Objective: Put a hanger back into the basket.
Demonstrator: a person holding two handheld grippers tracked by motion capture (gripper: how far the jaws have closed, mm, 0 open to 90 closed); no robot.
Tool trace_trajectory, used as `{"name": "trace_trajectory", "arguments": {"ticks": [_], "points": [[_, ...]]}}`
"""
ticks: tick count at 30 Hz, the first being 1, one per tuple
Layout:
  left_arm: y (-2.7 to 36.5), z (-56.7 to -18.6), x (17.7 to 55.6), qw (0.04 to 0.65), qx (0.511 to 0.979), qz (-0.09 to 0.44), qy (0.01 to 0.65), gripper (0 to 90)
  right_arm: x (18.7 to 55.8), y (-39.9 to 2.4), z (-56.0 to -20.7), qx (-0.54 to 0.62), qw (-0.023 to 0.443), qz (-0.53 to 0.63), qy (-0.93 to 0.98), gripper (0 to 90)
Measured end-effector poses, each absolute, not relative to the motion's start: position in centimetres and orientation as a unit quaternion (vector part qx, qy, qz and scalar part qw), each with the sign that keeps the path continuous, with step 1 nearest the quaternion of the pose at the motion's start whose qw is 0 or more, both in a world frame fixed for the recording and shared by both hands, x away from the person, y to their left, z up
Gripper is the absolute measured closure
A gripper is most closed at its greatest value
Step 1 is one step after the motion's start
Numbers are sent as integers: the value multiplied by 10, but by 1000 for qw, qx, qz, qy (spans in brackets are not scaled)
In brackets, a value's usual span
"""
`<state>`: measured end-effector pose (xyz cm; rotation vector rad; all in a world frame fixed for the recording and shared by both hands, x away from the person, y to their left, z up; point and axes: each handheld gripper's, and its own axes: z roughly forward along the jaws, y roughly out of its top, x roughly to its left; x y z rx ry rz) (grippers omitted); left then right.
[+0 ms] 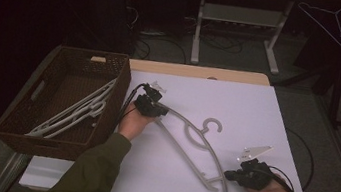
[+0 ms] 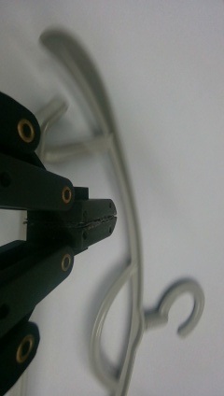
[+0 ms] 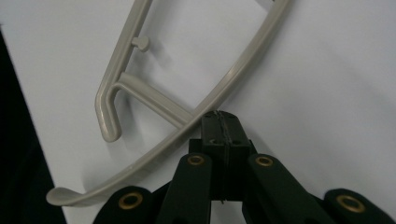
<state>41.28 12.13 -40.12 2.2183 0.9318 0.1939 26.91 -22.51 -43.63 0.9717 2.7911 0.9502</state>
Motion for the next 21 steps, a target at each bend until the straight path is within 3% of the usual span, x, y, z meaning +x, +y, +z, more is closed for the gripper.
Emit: {"name": "trace_trajectory", "arguments": {"ticks": [7,14,21], "points": [[129,-404,377,358,864,58,349,900,266,-189,-436,266,2,311,912,898],[149,-416,351,315,884,56,342,900,265,-160,-438,221,-1,307,926,898],[151,-430,350,290,887,49,356,900,265,-154,-439,208,0,311,928,898]]}}
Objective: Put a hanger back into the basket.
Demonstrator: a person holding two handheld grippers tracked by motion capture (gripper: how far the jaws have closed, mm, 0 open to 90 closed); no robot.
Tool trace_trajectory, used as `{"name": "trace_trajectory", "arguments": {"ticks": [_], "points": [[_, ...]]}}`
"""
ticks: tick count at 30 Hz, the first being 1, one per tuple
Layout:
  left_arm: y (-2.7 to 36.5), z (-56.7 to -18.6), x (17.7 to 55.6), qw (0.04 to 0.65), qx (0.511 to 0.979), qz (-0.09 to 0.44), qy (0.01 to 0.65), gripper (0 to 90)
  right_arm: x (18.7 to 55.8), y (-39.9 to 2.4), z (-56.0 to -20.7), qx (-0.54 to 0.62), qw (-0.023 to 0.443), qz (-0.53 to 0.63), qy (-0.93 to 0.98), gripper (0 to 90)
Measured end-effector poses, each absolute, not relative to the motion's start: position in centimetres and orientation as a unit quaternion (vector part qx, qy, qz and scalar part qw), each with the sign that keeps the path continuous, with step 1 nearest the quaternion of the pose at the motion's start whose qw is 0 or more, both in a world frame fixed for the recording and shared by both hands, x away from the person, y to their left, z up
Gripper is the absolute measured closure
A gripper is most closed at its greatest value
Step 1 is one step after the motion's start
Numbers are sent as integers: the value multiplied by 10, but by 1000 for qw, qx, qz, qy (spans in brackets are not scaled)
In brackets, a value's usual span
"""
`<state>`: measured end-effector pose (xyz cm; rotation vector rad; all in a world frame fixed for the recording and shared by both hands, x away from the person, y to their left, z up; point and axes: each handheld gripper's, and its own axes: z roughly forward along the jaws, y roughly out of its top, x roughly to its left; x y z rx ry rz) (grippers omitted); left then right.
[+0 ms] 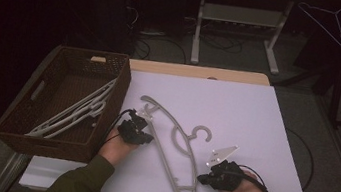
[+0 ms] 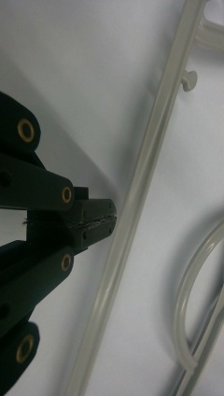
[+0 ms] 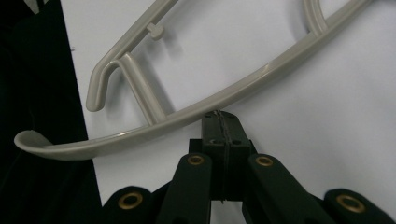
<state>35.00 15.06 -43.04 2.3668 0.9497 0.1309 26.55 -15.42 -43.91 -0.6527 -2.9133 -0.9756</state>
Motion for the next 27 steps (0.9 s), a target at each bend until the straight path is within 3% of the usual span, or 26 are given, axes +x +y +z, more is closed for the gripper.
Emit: {"name": "trace_trajectory", "arguments": {"ticks": [11,27], "points": [[123,-430,374,276,896,49,345,900,259,-122,-440,-164,20,-319,-933,898],[108,-415,393,278,902,56,326,900,276,-57,-442,-122,6,-335,-934,899]]}}
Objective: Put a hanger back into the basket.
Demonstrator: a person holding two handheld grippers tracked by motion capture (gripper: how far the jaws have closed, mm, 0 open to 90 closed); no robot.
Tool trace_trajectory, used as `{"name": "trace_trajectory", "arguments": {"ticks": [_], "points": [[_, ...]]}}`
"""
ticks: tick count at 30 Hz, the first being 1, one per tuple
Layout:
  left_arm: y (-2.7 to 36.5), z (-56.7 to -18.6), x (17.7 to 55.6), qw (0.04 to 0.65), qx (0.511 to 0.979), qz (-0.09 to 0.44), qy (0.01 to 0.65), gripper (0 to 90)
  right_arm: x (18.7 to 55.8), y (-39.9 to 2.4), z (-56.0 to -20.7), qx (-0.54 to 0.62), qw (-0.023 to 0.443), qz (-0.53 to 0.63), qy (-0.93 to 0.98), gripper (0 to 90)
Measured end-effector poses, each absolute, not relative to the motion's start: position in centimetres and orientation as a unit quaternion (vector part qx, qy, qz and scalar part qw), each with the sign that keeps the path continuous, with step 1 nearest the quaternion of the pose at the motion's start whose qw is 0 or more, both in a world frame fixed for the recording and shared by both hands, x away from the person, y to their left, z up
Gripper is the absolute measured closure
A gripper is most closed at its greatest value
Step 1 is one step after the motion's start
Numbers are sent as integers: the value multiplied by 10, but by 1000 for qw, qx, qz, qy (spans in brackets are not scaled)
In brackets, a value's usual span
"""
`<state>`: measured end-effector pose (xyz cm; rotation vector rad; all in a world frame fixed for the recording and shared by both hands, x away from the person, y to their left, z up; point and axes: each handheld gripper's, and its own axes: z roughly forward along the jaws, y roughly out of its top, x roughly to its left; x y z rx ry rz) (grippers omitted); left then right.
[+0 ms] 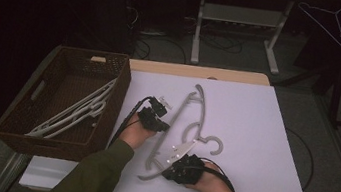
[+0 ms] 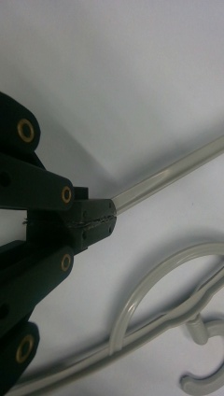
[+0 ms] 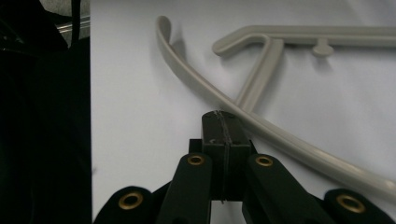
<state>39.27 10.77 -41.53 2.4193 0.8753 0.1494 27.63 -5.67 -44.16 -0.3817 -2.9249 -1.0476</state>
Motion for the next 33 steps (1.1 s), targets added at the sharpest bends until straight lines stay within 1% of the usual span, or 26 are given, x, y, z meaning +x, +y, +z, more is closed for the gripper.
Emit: {"name": "trace_trajectory", "arguments": {"ticks": [2,3,5,10,14,17,18,21,23,24,27,30,33], "points": [[110,-416,395,287,898,45,331,900,279,-48,-442,-117,-1,-339,-933,899],[110,-415,395,281,900,57,329,900,281,-43,-442,-116,0,-340,-933,899],[114,-415,396,283,897,63,334,900,284,-34,-442,-112,-4,-340,-934,899],[123,-415,400,293,888,57,349,900,290,-23,-443,-115,-5,-348,-930,899],[125,-412,395,304,886,60,345,898,290,-30,-438,-130,-6,-354,-926,898],[126,-408,389,315,883,60,342,841,292,-44,-430,-144,-15,-373,-916,895],[127,-407,387,323,880,61,342,829,292,-50,-428,-155,-19,-377,-913,870],[127,-403,377,339,876,58,337,771,292,-69,-422,-188,-26,-389,-902,756],[126,-401,370,348,876,56,329,711,291,-85,-419,-216,-32,-400,-890,653],[126,-401,367,349,877,55,325,687,291,-93,-417,-230,-33,-406,-884,624],[124,-401,358,356,880,44,311,616,294,-118,-414,-257,-56,-420,-869,478],[120,-405,349,356,883,33,304,562,294,-140,-411,-288,-76,-427,-854,385],[115,-410,342,349,890,26,293,539,294,-160,-411,-308,-90,-431,-844,344]]}}
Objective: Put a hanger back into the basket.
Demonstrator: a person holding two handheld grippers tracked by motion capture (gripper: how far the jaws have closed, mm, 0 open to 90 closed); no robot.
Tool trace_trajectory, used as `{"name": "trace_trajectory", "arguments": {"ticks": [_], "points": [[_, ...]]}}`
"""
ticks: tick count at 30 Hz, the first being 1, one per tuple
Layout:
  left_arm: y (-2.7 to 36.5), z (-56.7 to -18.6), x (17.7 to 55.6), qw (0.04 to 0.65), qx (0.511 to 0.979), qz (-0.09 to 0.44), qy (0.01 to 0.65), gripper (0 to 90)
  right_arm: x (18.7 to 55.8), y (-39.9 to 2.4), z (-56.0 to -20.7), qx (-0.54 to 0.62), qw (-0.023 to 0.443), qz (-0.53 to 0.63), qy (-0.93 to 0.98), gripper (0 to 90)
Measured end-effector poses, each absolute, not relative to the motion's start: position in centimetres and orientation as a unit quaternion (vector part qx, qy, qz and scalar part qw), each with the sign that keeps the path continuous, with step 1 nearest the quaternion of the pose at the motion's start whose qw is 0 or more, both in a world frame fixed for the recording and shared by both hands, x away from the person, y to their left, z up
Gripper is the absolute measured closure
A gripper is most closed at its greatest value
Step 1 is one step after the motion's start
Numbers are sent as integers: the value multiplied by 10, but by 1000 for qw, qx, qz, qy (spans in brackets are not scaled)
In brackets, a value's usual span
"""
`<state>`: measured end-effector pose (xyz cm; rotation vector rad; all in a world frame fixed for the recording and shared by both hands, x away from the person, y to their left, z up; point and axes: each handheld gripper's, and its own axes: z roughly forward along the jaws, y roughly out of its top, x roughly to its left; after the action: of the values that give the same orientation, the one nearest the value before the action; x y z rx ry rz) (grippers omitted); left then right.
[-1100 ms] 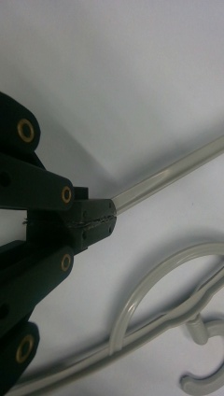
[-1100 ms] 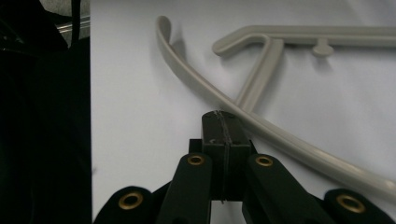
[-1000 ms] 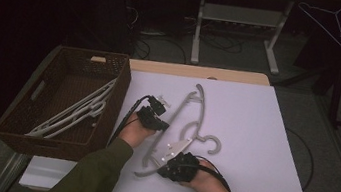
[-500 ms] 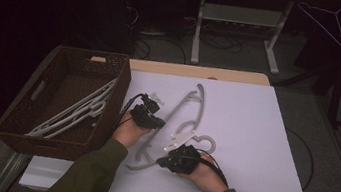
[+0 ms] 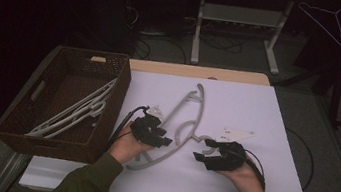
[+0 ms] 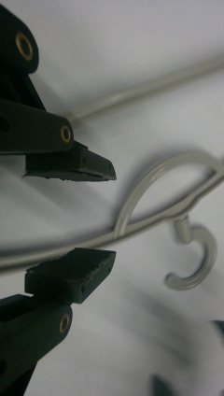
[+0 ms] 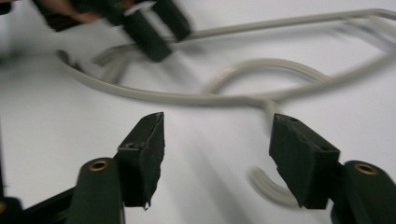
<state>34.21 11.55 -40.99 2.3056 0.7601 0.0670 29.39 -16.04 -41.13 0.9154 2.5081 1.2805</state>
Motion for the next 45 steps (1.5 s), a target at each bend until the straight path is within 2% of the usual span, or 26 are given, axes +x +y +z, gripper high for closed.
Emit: {"name": "trace_trajectory", "arguments": {"ticks": [6,13,18,22,28,34,38,45], "points": [[100,-421,336,338,897,18,284,537,291,-189,-415,337,106,424,834,334],[85,-431,332,322,904,34,279,562,295,-206,-421,360,116,419,826,336],[81,-435,330,308,911,46,269,631,298,-207,-423,364,118,419,824,345],[80,-435,329,301,915,53,261,747,298,-208,-422,369,120,422,819,356],[82,-435,329,304,914,51,265,760,298,-210,-421,372,118,425,817,368],[94,-434,330,306,911,34,276,819,298,-211,-420,372,117,427,816,377],[100,-435,328,311,912,33,266,818,298,-210,-420,372,117,427,816,379],[97,-436,324,302,920,62,240,806,298,-210,-421,372,115,427,816,382]]}}
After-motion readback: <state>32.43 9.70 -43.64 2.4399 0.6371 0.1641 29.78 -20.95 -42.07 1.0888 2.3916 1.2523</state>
